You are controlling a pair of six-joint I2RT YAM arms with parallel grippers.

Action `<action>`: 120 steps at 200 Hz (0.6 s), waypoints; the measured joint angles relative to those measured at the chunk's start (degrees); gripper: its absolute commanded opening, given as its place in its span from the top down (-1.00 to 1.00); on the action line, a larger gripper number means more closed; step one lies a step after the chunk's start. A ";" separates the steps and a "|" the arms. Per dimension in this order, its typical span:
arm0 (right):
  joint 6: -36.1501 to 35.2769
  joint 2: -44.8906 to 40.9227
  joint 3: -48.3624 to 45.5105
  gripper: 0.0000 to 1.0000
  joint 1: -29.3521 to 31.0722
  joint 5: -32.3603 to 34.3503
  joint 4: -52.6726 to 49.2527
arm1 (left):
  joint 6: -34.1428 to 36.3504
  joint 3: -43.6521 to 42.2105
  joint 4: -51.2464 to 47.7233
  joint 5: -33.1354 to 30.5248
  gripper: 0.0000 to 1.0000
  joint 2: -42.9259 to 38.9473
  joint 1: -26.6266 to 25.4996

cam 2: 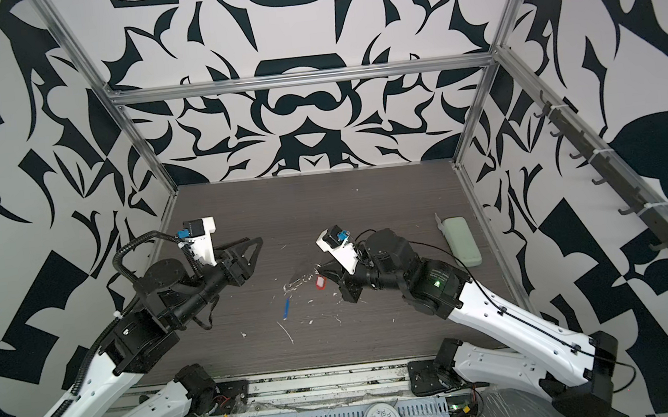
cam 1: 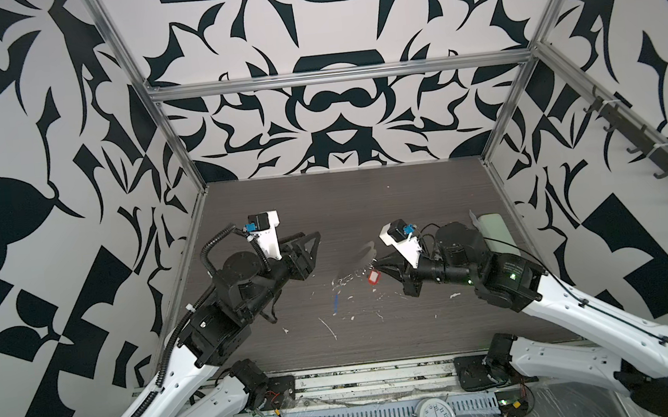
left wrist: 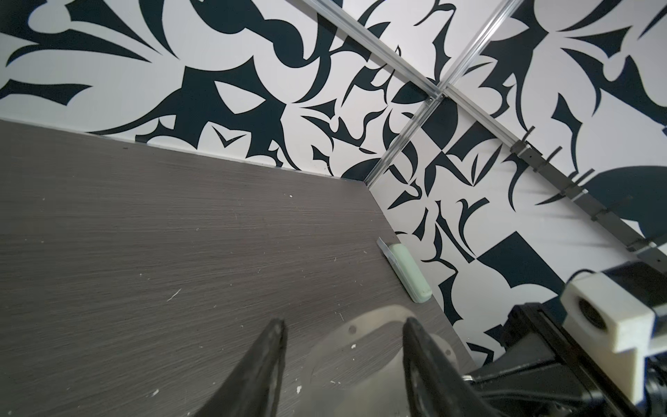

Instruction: Remove the keys from the keyring

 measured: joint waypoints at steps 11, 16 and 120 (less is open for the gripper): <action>-1.14 0.02 0.48 1.00 0.00 -1.29 -0.15 | 1.77 -0.72 0.83 3.61 -0.09 -0.35 0.04; -1.77 0.02 0.74 1.00 0.00 -1.99 -0.31 | 2.56 -0.94 1.49 5.51 -0.08 -0.33 0.04; -5.60 1.73 3.63 1.00 -9.57 -24.59 -0.85 | 12.68 1.05 6.36 39.15 0.14 10.56 0.00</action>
